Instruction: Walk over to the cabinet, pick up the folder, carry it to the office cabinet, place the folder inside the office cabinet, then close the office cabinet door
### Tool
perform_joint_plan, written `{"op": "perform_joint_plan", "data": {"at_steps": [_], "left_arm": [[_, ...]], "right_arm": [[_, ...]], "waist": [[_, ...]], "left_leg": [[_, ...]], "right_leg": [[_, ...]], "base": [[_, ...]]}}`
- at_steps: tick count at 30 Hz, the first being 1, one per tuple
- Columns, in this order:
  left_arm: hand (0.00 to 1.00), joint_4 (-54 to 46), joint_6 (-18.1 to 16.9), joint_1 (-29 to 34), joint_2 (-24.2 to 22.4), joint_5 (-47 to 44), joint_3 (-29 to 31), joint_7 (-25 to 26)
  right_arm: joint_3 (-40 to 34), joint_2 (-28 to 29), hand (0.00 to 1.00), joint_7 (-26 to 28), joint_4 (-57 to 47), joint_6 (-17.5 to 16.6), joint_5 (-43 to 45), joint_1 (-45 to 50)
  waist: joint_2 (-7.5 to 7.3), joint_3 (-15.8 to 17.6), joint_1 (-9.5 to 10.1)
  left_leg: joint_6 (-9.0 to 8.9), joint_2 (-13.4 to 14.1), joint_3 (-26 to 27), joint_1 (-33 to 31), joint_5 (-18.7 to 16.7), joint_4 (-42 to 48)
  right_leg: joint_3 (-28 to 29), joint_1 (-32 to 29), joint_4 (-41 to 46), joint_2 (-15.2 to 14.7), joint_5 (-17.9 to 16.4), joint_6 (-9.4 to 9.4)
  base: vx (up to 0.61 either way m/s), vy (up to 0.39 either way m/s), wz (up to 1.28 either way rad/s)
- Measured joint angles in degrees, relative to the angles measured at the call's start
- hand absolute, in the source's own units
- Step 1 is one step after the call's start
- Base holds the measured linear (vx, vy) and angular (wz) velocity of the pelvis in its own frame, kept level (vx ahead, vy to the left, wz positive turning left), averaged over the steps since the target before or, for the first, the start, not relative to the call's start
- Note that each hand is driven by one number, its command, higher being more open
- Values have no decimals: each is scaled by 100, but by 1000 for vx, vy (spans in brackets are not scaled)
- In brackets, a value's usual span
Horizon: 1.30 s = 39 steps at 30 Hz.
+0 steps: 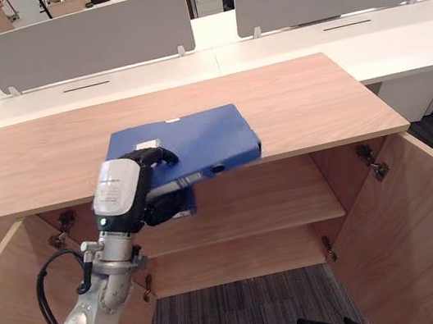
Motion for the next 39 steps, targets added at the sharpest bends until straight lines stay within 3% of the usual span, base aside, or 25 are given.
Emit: {"op": "perform_joint_plan", "data": {"at_steps": [8,11,16,21,25,31,36,39], "left_arm": [[0,-105,-44,32,-22,-160,181,5],[0,-233,-115,124,-232,-468,273,-6],[0,-790,-284,307,-889,-1886,351,1],[0,-942,-385,466,-1286,-3316,-73,-68],[0,-978,-394,469,-1356,-4511,-291,-286],[0,-976,-331,466,-1277,-6757,-834,-1154],[0,-976,-313,448,-1270,-7419,-1284,-1460],[0,-978,-313,424,-1247,-7513,-1498,-1560]], "right_arm": [[0,-23,100,14,0,30,1,2],[6,-9,100,9,1,31,3,7],[11,24,100,-28,3,28,47,7],[78,28,100,-108,-26,-8,65,10],[299,-4,100,-146,-166,-12,69,20],[500,-25,100,-144,-525,-6,172,27],[701,-18,100,-151,-1018,-3,280,138],[705,110,100,-172,-1819,-15,350,259]], "waist": [[16,-4,1],[20,-10,6],[18,-10,64],[27,-30,132],[26,-56,146],[63,-99,135],[46,-134,119],[52,-177,111]], "left_leg": [[0,-6,0,-14,0,-20],[3,-8,2,-70,-9,-3],[17,6,9,-172,-60,125],[0,42,20,-198,-141,257],[-6,63,53,-215,-144,274],[-6,60,174,-288,-143,307],[-6,51,188,-288,-143,334],[-7,54,222,-350,-145,383]], "right_leg": [[-6,58,-219,15,109,9],[8,60,-285,19,140,12],[78,-19,-224,30,125,5],[113,-175,146,25,-70,-6],[153,-311,359,30,-167,-19],[289,-521,558,28,-202,-32],[308,-537,594,15,-205,-34],[339,-617,644,13,-201,-36]], "base": [[0,0,0],[0,0,0],[6,-5,-6],[-29,-13,-3],[-34,-23,-5],[-13,-2,-11],[-17,0,-2],[-56,-8,-6]]}}
